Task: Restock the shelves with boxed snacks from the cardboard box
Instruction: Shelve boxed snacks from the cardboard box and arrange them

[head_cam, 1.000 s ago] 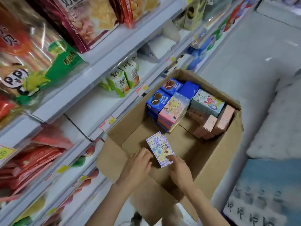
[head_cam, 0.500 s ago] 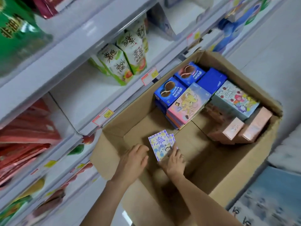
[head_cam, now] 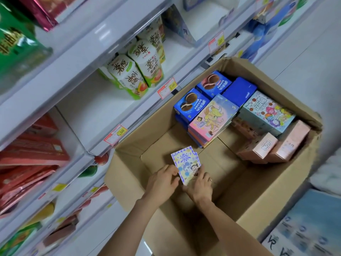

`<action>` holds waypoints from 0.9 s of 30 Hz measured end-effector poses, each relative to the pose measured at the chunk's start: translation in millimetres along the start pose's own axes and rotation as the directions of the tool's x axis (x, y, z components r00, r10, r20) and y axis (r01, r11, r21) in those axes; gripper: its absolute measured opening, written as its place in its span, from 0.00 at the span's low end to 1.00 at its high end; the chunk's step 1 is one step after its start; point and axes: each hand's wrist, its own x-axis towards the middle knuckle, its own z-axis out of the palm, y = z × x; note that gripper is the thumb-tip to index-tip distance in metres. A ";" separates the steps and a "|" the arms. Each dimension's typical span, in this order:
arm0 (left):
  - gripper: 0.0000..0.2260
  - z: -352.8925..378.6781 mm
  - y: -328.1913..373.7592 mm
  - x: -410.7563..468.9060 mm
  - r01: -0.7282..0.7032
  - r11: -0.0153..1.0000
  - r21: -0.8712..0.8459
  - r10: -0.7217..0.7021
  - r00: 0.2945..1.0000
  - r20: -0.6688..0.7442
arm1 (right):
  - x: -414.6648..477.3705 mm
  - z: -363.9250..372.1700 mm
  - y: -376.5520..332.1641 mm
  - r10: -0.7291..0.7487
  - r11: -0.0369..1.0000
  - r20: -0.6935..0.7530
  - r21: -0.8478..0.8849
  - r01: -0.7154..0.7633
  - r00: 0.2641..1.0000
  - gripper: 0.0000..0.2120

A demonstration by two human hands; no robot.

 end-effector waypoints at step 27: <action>0.16 -23.4 -23.4 -38.2 0.433 0.833 -0.343 -0.521 0.823 -0.225 | 54.9 7.1 26.1 0.132 0.965 0.155 0.204 -0.162 0.979 0.44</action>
